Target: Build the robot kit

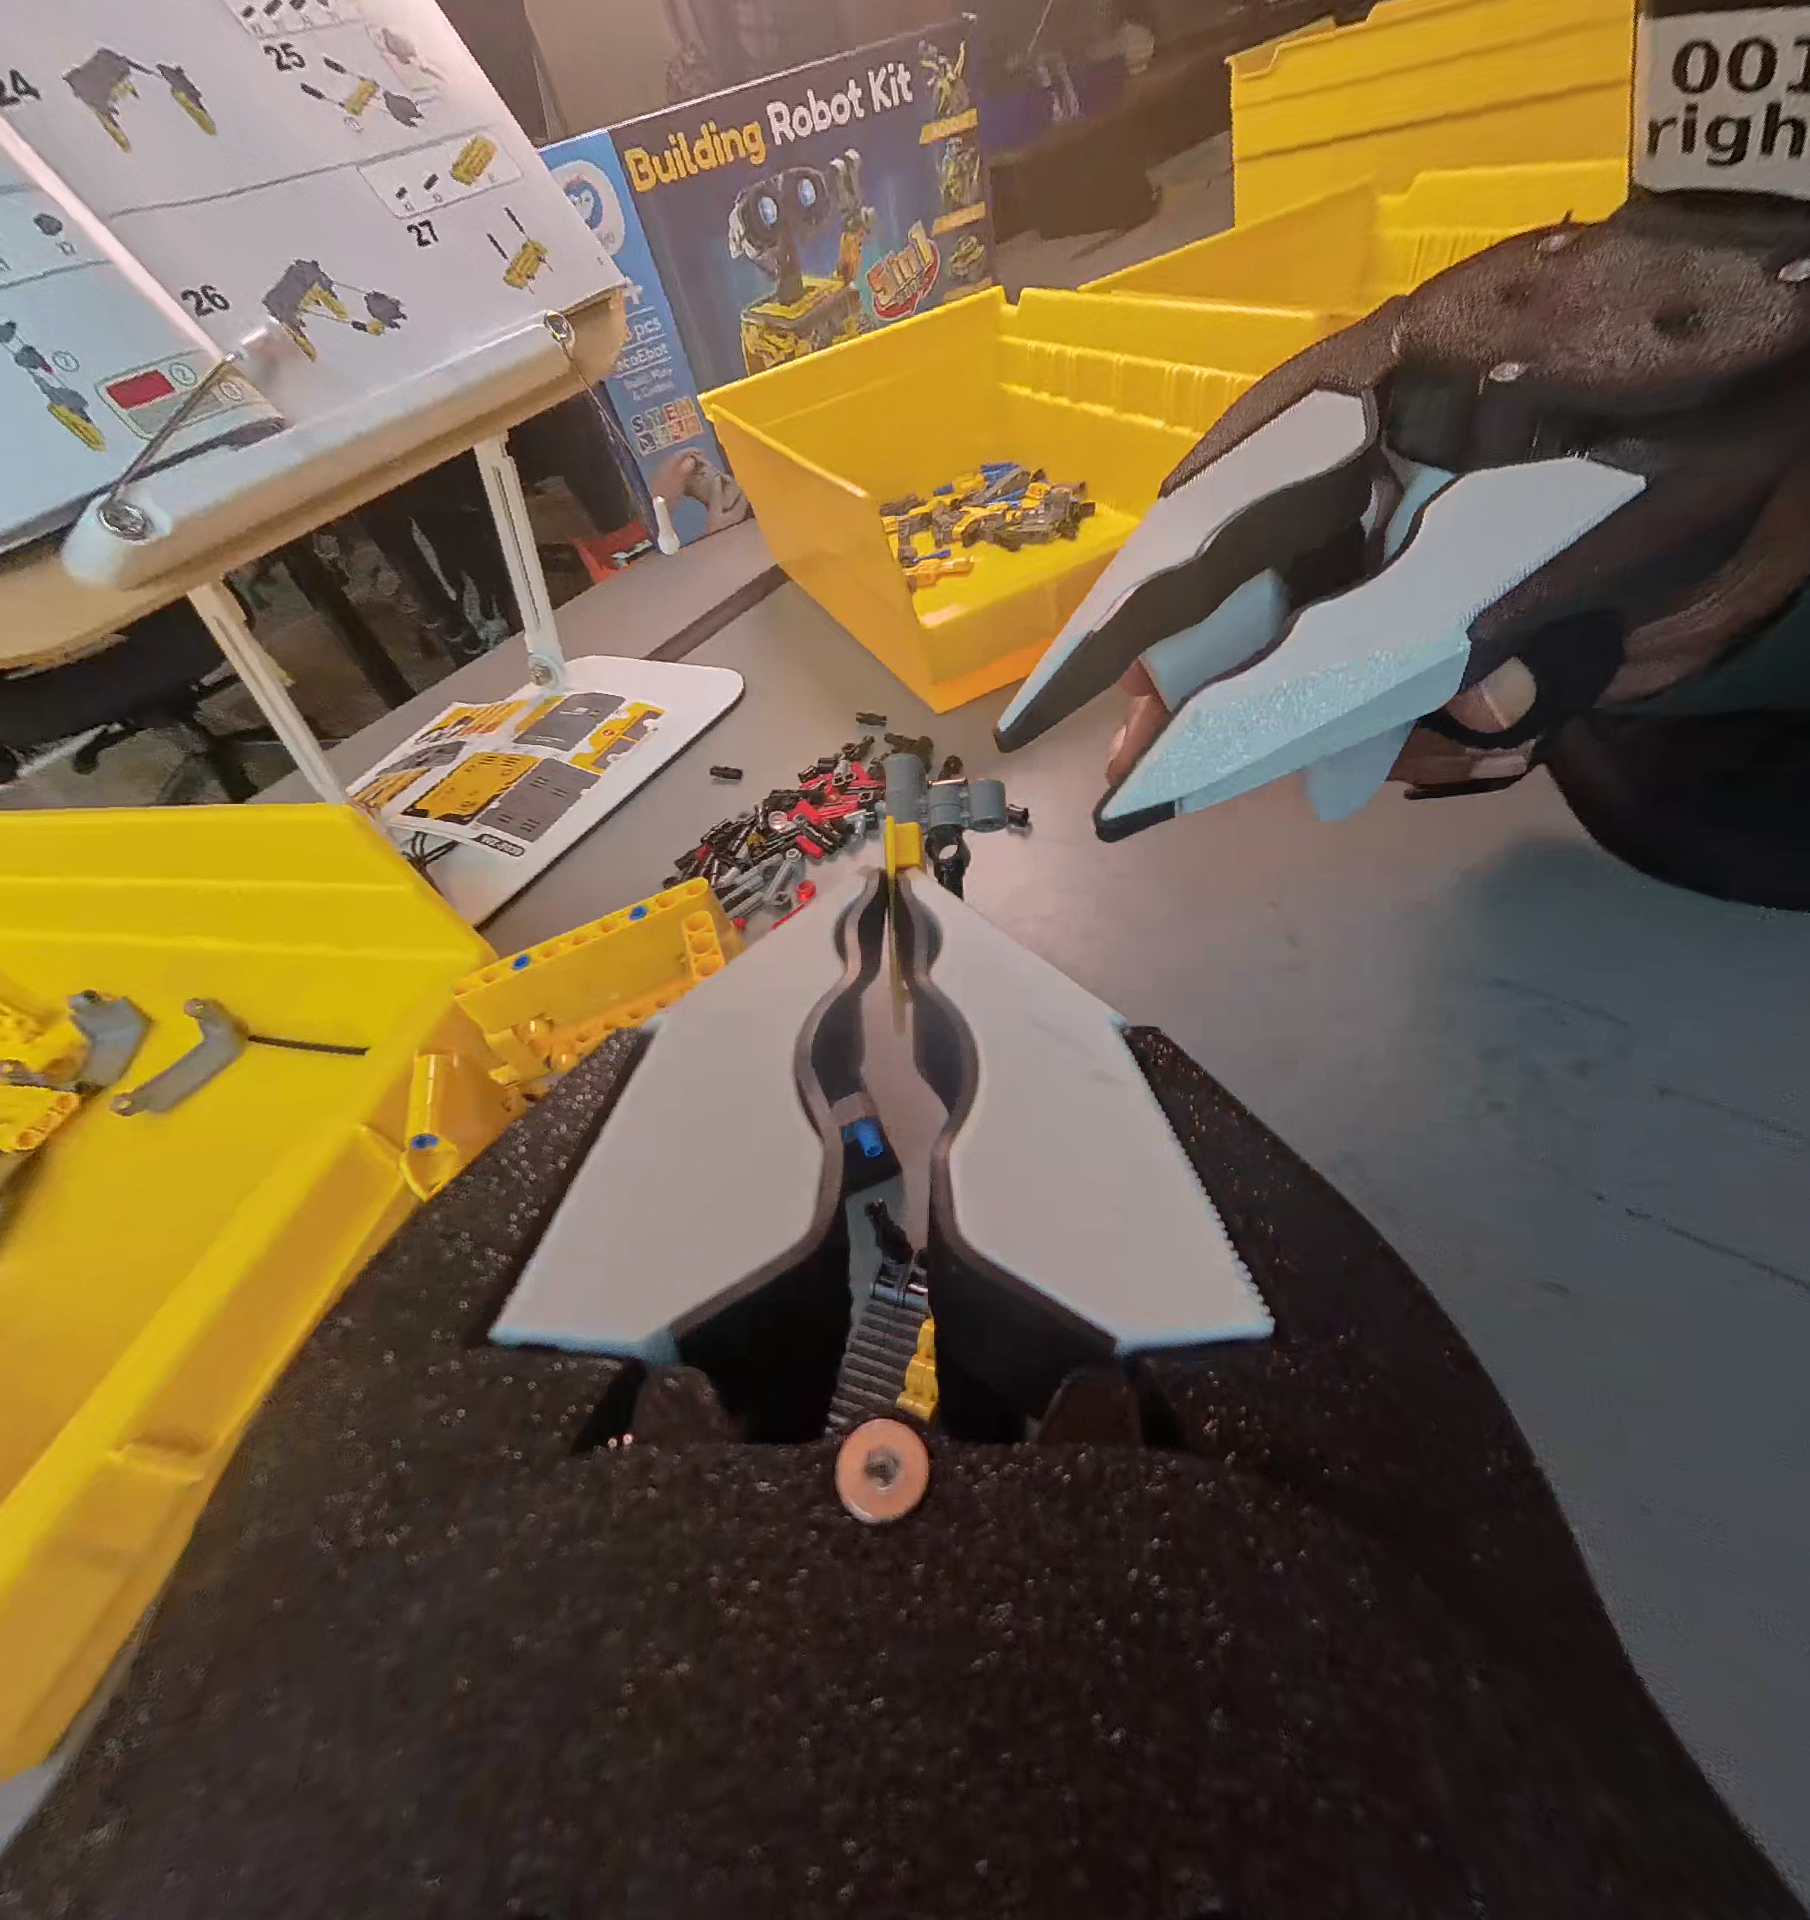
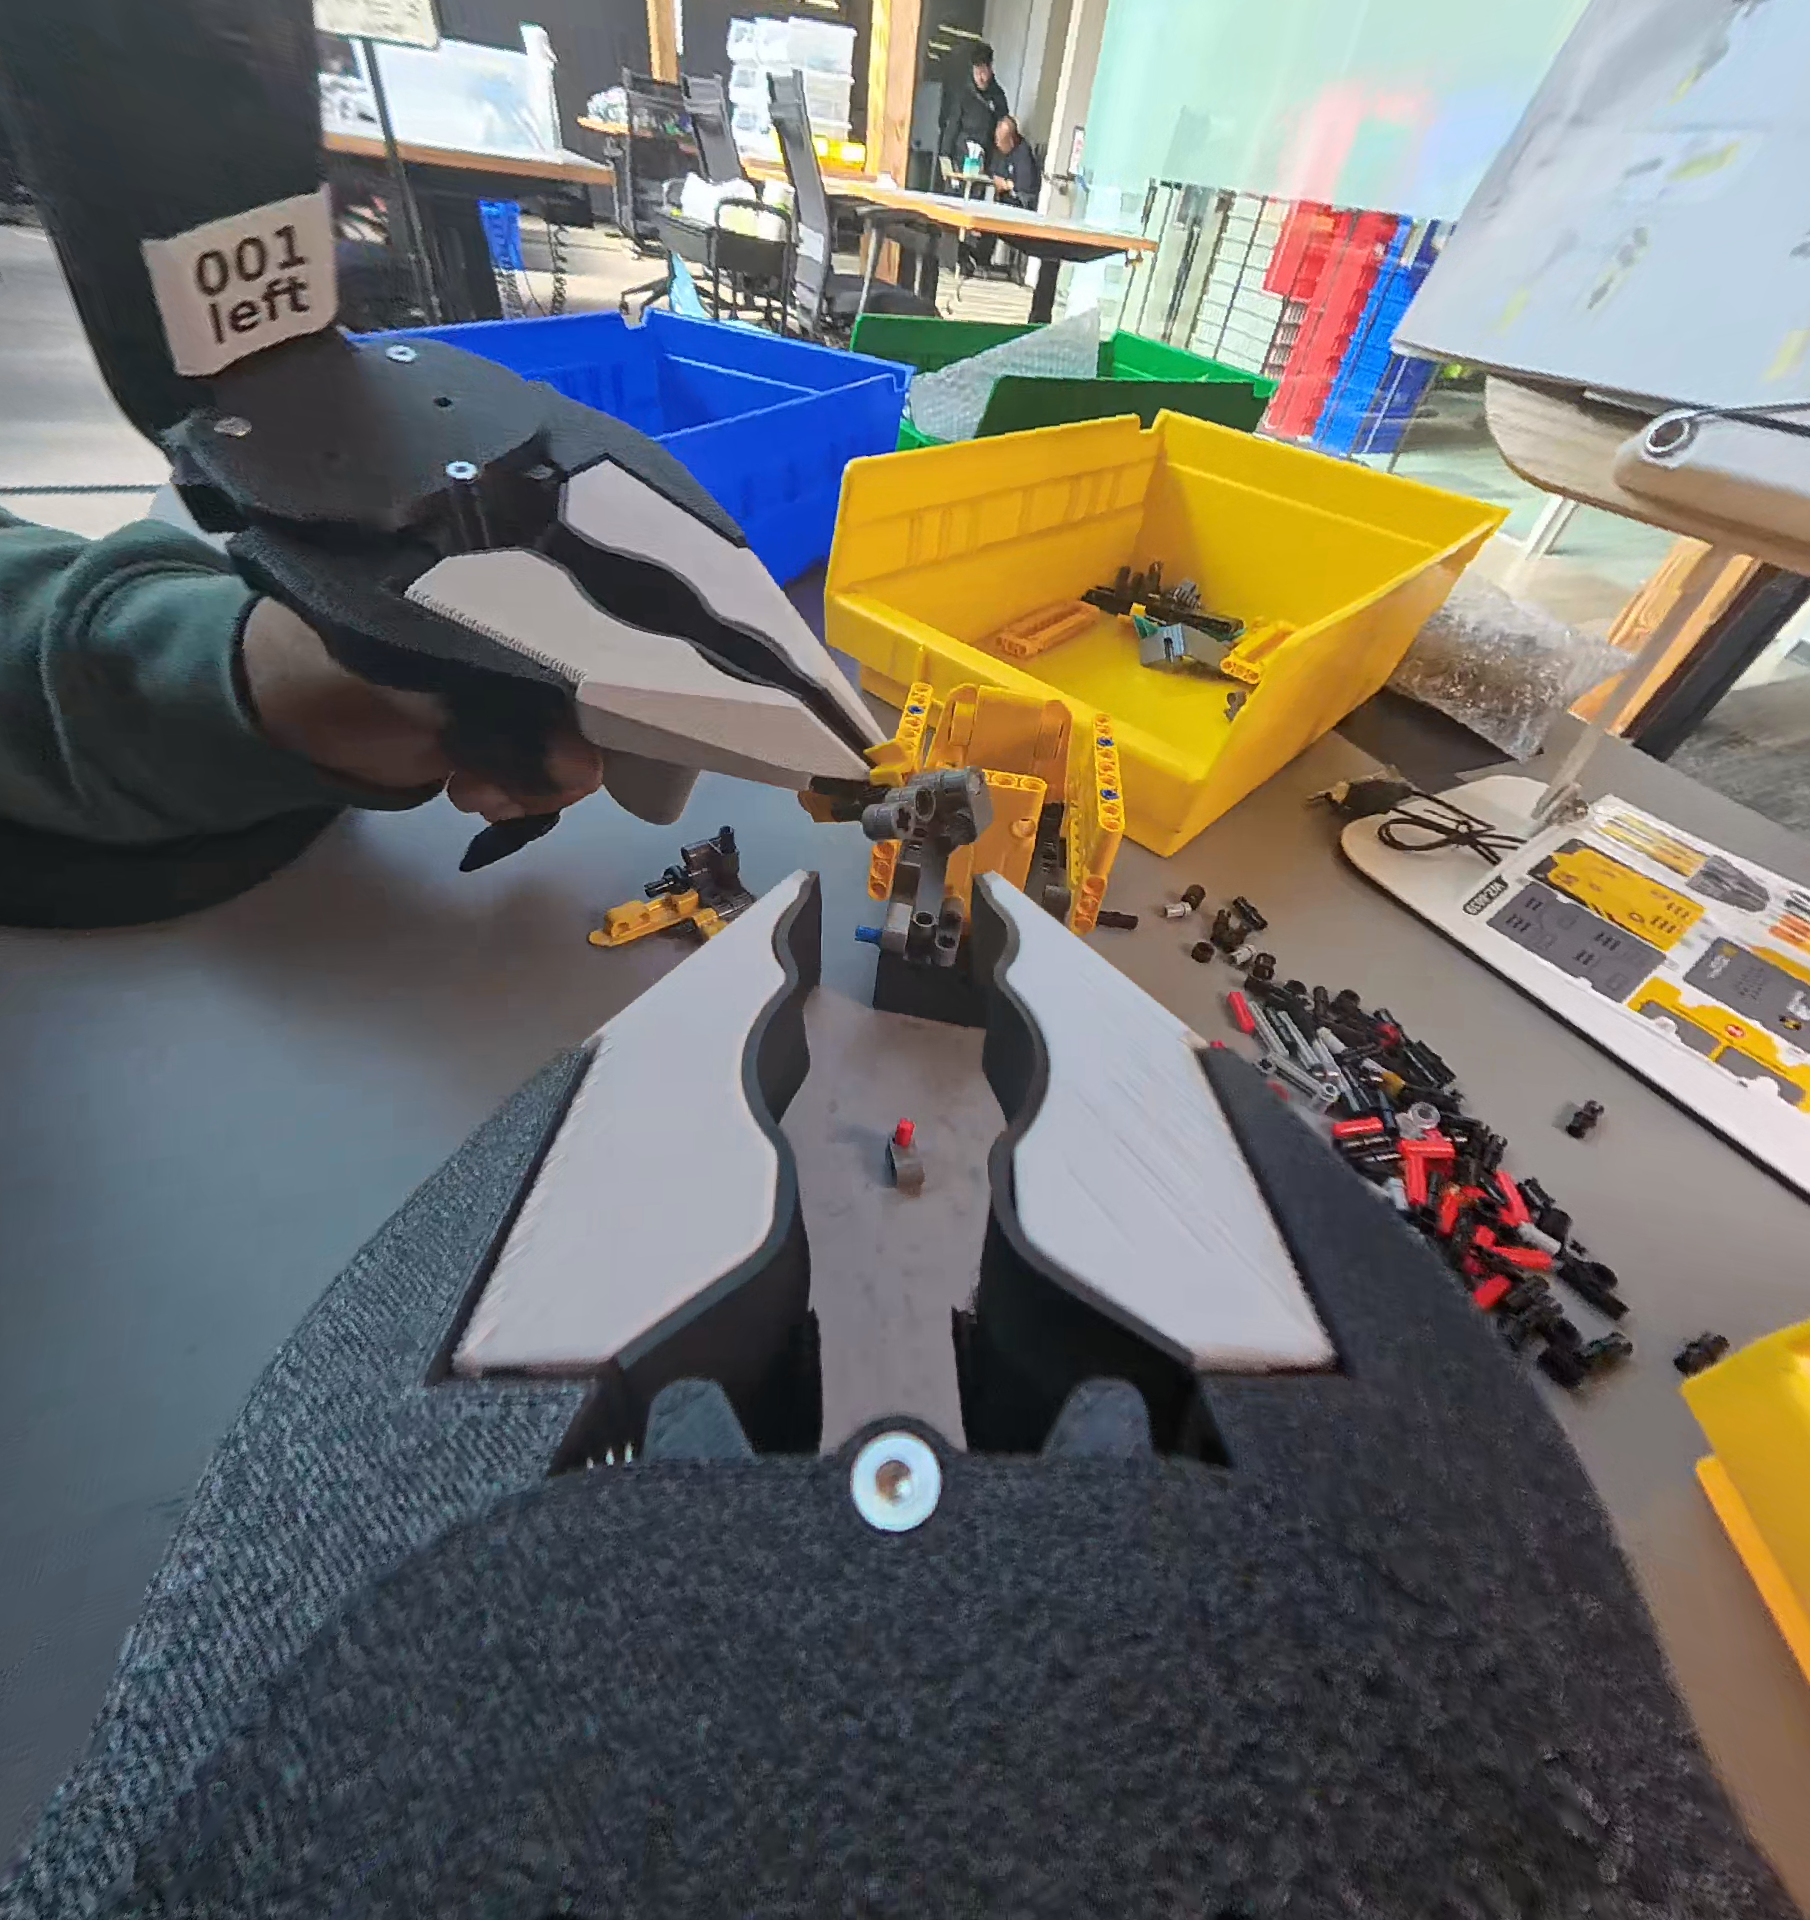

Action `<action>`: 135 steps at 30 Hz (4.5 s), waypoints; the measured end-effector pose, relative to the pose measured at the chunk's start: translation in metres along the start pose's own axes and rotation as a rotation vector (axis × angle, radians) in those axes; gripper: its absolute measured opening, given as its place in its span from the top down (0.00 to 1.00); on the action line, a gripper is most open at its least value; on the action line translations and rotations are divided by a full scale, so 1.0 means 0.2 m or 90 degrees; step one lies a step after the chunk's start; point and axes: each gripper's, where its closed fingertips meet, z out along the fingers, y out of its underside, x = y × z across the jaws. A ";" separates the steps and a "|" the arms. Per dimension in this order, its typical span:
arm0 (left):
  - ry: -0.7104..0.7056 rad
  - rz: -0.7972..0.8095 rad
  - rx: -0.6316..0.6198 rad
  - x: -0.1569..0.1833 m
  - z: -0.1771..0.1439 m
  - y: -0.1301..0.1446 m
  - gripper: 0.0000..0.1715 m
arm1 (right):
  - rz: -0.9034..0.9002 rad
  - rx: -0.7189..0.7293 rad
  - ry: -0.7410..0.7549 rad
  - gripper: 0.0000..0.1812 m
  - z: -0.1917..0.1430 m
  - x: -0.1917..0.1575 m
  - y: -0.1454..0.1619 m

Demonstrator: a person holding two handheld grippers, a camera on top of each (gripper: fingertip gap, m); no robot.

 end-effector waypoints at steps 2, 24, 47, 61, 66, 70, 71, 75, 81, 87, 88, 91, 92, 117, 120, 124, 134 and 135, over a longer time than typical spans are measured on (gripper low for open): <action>-0.023 0.033 -0.006 -0.01 0.00 0.01 1.00 | 0.028 -0.011 0.002 0.85 0.02 0.00 0.01; -0.017 0.049 0.006 0.05 0.01 0.00 0.97 | 0.134 0.028 -0.054 0.96 0.05 0.03 0.00; 0.116 -0.078 0.047 0.15 -0.01 -0.04 0.94 | -0.106 0.006 0.001 0.96 -0.02 0.01 0.01; 0.304 -0.222 0.035 0.27 -0.03 -0.04 0.90 | -0.104 0.024 -0.094 0.96 -0.09 -0.08 0.00; 0.344 -0.259 0.036 0.29 -0.05 -0.05 0.90 | -0.104 0.026 -0.109 0.96 -0.11 -0.09 -0.01; 0.362 -0.281 0.025 0.29 -0.04 -0.03 0.90 | -0.103 0.015 -0.114 0.96 -0.10 -0.09 0.02; 0.365 -0.285 0.025 0.29 -0.05 -0.03 0.90 | -0.104 0.013 -0.115 0.96 -0.10 -0.09 0.02; 0.371 -0.288 0.022 0.29 -0.05 -0.03 0.91 | -0.107 0.008 -0.118 0.96 -0.10 -0.09 0.03; 0.371 -0.288 0.014 0.29 -0.04 -0.02 0.91 | -0.111 0.003 -0.117 0.96 -0.10 -0.09 0.04; 0.376 -0.282 0.001 0.30 -0.04 0.00 0.91 | -0.112 -0.010 -0.125 0.96 -0.10 -0.10 0.07; 0.377 -0.279 -0.005 0.30 -0.04 0.00 0.91 | -0.112 -0.014 -0.128 0.96 -0.10 -0.10 0.07; 0.385 -0.251 -0.033 0.33 -0.04 0.04 0.91 | -0.111 -0.038 -0.145 0.96 -0.10 -0.12 0.11; 0.388 -0.239 -0.045 0.33 -0.05 0.05 0.91 | -0.111 -0.046 -0.152 0.96 -0.10 -0.12 0.12; 0.461 -0.107 -0.289 0.52 -0.11 0.36 0.93 | -0.164 -0.244 -0.261 0.96 -0.09 -0.31 0.43; 0.453 -0.104 -0.289 0.52 -0.10 0.36 0.93 | -0.171 -0.255 -0.260 0.96 -0.09 -0.31 0.45; 0.447 -0.117 -0.289 0.50 -0.09 0.36 0.94 | -0.168 -0.260 -0.263 0.96 -0.09 -0.31 0.46; 0.433 -0.120 -0.274 0.49 -0.08 0.35 0.91 | -0.146 -0.249 -0.259 0.92 -0.11 -0.29 0.42; 0.433 -0.121 -0.271 0.49 -0.08 0.34 0.91 | -0.139 -0.245 -0.252 0.92 -0.11 -0.27 0.41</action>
